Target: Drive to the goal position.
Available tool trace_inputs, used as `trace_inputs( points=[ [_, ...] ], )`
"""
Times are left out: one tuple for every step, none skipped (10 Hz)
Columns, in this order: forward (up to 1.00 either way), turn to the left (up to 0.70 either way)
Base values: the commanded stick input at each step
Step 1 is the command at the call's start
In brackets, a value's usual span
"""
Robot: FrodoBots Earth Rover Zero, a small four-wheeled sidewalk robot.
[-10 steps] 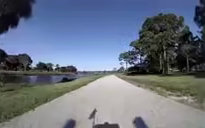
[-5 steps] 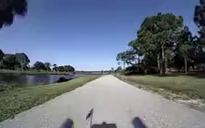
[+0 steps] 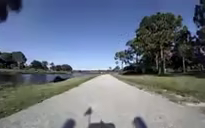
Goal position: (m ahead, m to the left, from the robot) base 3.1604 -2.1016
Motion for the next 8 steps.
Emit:
trace_inputs(
  points=[
    [0.7,0.0],
    [0.7,0.0],
    [0.7,0.0],
    [0.7,0.0],
    [0.7,0.0],
    [0.7,0.0],
    [0.7,0.0],
    [0.7,0.0]
  ],
)
